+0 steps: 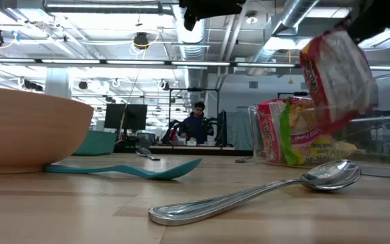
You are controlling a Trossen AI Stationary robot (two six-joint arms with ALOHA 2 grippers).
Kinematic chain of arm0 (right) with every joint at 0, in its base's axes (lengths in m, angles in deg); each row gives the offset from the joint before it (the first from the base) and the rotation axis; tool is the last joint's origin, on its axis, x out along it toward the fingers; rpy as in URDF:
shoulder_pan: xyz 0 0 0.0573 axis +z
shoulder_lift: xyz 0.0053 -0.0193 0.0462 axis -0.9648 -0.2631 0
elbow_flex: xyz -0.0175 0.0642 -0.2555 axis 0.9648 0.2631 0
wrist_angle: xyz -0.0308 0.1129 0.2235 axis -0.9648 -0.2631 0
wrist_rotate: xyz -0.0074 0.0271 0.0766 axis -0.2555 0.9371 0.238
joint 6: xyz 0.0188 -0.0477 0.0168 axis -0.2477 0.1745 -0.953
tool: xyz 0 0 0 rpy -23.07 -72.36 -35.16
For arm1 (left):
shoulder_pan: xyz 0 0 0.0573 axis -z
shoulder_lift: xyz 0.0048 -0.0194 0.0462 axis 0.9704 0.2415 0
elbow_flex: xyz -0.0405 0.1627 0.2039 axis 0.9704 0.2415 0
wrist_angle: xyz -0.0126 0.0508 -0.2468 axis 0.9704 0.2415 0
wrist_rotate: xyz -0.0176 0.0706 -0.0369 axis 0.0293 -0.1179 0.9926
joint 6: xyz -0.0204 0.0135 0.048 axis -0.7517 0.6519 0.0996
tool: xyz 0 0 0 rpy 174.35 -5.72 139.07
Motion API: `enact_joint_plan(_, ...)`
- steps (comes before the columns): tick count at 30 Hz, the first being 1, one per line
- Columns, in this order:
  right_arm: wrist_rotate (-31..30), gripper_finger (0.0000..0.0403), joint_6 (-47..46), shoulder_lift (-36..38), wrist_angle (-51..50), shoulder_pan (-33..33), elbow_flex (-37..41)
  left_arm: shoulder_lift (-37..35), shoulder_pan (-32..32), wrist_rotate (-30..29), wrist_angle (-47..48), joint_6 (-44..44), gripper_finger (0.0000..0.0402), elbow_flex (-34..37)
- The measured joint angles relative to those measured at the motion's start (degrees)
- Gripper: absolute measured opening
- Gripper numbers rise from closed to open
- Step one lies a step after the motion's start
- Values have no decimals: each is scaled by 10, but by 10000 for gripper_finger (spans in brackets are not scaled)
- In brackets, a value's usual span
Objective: Pick & Place Food Item
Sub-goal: Put the red noodle pack into the transparent bin
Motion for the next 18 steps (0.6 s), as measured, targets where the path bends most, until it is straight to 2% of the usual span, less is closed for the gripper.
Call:
enact_joint_plan(6, 0, 0, -28, -6, -56, -2, 0, 0, 0, 0, 0, 0, 108, 0)
enact_joint_plan(18, 2, 0, -23, -72, -67, -6, 0, 0, 0, 0, -9, 0, 108, 0)
